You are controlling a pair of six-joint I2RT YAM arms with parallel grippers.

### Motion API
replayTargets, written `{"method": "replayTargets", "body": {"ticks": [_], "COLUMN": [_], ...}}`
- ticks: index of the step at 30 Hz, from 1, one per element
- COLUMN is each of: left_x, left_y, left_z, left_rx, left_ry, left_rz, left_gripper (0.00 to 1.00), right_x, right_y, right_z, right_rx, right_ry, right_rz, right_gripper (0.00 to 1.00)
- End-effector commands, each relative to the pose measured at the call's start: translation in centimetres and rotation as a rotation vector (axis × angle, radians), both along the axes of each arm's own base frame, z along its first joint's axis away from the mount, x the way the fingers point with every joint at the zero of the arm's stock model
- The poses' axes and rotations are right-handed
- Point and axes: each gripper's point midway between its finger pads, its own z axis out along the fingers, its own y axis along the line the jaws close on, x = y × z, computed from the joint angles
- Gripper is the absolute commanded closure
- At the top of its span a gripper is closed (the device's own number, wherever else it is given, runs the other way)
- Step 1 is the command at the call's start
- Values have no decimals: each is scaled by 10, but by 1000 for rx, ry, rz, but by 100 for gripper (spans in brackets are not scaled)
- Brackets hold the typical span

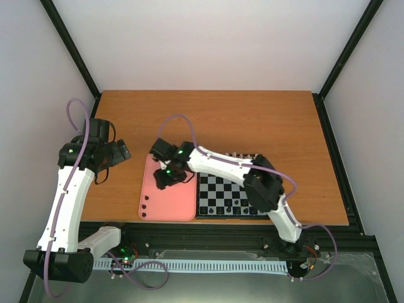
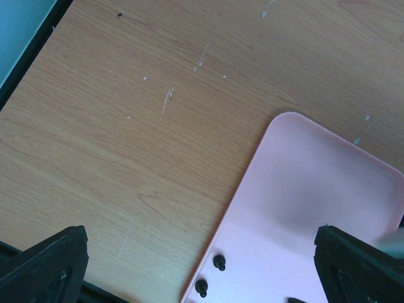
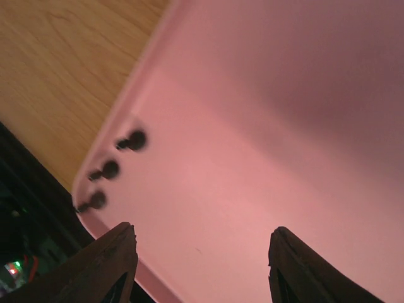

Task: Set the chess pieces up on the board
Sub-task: Pick up the chess piece from the storage box.

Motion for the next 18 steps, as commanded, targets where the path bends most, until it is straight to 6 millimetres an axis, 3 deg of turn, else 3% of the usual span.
{"method": "replayTargets", "body": {"ticks": [1, 7, 12, 18], "left_x": [-2, -3, -3, -3], "left_y": [0, -1, -1, -1], "left_z": [11, 10, 8, 9], "left_rx": [-14, -15, -14, -8], "left_ry": [-34, -31, -28, -28], "left_rz": [12, 7, 3, -4], "left_gripper": [0, 0, 0, 0], "right_x": [-18, -32, -32, -32], "right_y": [46, 81, 91, 96], "right_z": [-14, -28, -38, -48], "right_rx": [35, 63, 59, 57], "right_ry": [45, 75, 90, 108], "right_rz": [99, 156, 169, 161], "right_gripper": [42, 43, 45, 57]}}
